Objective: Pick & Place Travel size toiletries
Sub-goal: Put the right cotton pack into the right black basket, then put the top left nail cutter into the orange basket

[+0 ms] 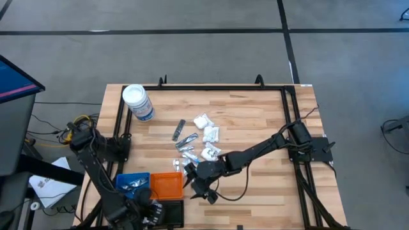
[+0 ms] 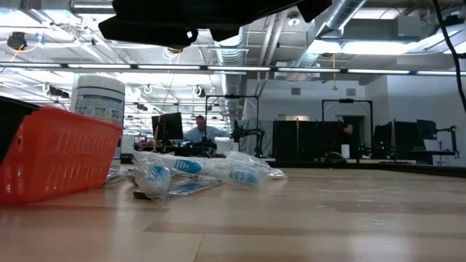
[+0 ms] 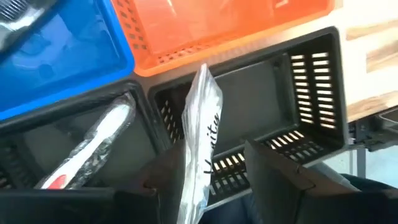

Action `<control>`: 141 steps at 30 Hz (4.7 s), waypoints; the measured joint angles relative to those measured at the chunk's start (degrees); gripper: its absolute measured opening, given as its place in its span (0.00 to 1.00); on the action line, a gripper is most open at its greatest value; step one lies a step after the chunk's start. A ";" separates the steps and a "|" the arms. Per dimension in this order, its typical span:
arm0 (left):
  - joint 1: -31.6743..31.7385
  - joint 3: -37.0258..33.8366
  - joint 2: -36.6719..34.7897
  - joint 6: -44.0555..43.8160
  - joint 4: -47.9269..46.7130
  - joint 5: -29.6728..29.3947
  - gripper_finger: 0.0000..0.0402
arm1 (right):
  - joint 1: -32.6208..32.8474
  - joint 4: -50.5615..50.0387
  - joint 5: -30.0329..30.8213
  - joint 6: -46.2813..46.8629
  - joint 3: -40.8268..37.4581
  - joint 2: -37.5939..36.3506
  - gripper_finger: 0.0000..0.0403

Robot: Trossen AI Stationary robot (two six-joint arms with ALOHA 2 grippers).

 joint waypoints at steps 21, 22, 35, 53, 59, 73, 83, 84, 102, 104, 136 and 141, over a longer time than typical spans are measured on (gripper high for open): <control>1.93 0.00 -9.82 30.84 -3.93 -40.94 0.32 | -2.03 -15.11 2.10 3.32 -0.04 -6.18 0.57; 2.51 0.00 -10.27 33.19 -3.93 -41.90 0.32 | -2.05 -15.91 3.33 3.74 0.01 -6.85 0.55; 10.13 -4.07 -12.29 52.96 -4.19 -40.60 0.32 | 1.28 -28.32 4.28 11.29 -1.69 -8.27 0.30; 22.11 -29.18 -38.14 60.58 -0.49 -49.07 0.32 | -8.12 10.61 13.84 15.06 -34.64 -35.00 0.14; 31.65 -38.01 -44.06 68.61 5.92 -43.60 0.32 | -16.97 12.28 13.64 9.99 -34.72 -34.13 0.14; 50.15 -48.96 -42.37 98.48 41.00 -29.24 0.32 | -25.28 17.88 13.15 11.93 -29.58 -26.99 0.15; 58.47 -52.61 -33.83 117.07 60.37 -6.82 0.32 | -30.28 12.32 -4.78 11.98 -25.12 -21.81 0.41; 58.55 -52.63 -33.38 118.23 60.39 -5.57 0.32 | -30.20 11.80 -5.92 11.16 -25.28 -21.79 0.44; 61.12 -52.61 -33.03 119.14 61.28 26.36 0.27 | -28.78 13.01 -6.01 11.80 -25.18 -15.39 0.49; 61.10 -52.61 -33.03 118.41 61.21 26.91 0.25 | -28.25 12.15 -6.03 11.80 -25.18 -15.39 0.48; 61.39 -43.38 -10.68 125.14 64.61 35.87 0.00 | -23.69 7.82 -6.05 11.93 -25.27 -15.41 0.24; 63.67 -41.67 -9.76 126.43 64.22 35.69 0.00 | -23.63 7.76 -6.10 11.50 -25.29 -15.41 0.24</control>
